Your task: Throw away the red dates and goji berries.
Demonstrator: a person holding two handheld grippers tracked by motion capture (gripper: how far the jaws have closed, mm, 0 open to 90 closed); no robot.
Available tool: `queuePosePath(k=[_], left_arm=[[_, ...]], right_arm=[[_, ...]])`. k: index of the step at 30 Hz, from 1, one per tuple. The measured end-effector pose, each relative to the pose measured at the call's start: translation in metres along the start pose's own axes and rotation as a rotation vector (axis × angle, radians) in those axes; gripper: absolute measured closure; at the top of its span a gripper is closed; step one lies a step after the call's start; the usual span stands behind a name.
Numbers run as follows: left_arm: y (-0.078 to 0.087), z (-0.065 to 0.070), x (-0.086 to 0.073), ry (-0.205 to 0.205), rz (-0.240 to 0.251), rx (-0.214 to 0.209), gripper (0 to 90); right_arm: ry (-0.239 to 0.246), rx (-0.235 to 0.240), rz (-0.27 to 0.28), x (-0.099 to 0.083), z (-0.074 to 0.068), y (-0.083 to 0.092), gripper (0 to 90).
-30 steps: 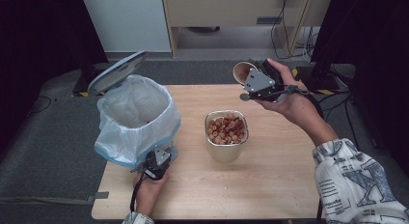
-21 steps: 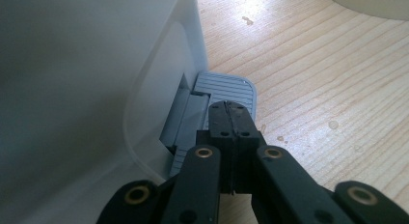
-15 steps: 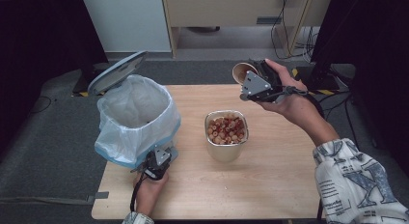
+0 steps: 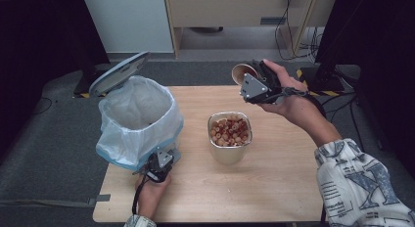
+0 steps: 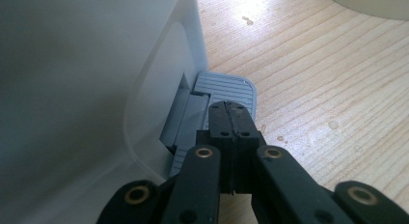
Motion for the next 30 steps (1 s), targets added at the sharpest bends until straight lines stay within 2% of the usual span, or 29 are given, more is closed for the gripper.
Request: queuePosePath(k=[8,30], left_arm=[[0.0001,0.0001,0.0001,-0.001,-0.002,0.002,89.4],[0.0001,0.0,0.0,0.001,-0.002,0.0,89.4]], right_arm=[[0.047,-0.013,-0.012,0.0014,0.0014,0.0023,38.2],[0.086,-0.022,-0.019,0.0038,-0.0003,0.002,38.3]])
Point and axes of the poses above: each handheld gripper's, and its own axes: y roughly backward along the jaws, x roughly out of its top, z roughly to its right, the point moved 8 cm from there along -y, roughly forward along the jaws, and after that the axes turned 4 degrees about -z, right-handed, at the moved point
